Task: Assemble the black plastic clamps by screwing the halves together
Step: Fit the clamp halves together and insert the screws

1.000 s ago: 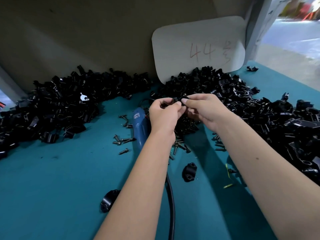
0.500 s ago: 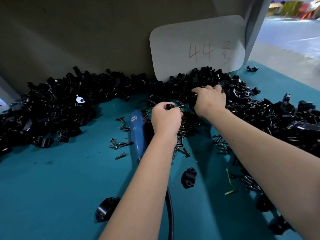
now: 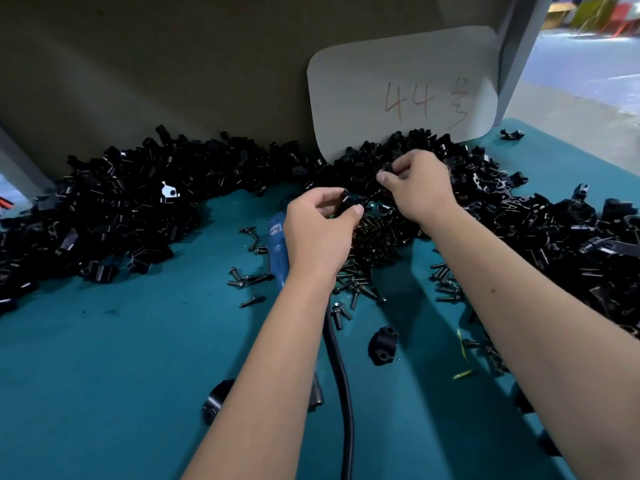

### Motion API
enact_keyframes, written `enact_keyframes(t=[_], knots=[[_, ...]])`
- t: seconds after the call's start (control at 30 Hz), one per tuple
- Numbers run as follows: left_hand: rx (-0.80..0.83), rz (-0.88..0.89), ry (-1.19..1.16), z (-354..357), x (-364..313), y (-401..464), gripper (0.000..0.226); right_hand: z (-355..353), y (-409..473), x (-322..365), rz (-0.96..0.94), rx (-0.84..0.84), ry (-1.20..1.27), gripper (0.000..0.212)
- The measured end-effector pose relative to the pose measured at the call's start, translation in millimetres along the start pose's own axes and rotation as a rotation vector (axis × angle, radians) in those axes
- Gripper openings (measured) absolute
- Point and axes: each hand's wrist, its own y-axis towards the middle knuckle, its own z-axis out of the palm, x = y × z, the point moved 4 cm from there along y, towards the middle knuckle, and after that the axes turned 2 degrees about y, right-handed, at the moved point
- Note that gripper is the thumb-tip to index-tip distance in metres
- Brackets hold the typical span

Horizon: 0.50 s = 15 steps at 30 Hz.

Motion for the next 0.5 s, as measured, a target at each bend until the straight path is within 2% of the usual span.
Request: enact_keyframes(t=[0.1,0.2,0.37,0.5], knots=[[-0.028,0.113,0.096,-31,-6,-7,0.034,9,-29,22,-0.026,0.144,0.517,0.025],[-0.064,0.159,0.072,-66,-3,-18,0.04,30,-65,38,-0.028,0.39,0.832,0.02],[-0.121,0.212,0.066,-112,10,-32,0.041,59,-107,52,-0.09,0.621,1.0,0.027],[-0.069,0.228,-0.001,-126,16,-34,0.037,64,-119,55,-0.186,0.678,0.959,0.043]])
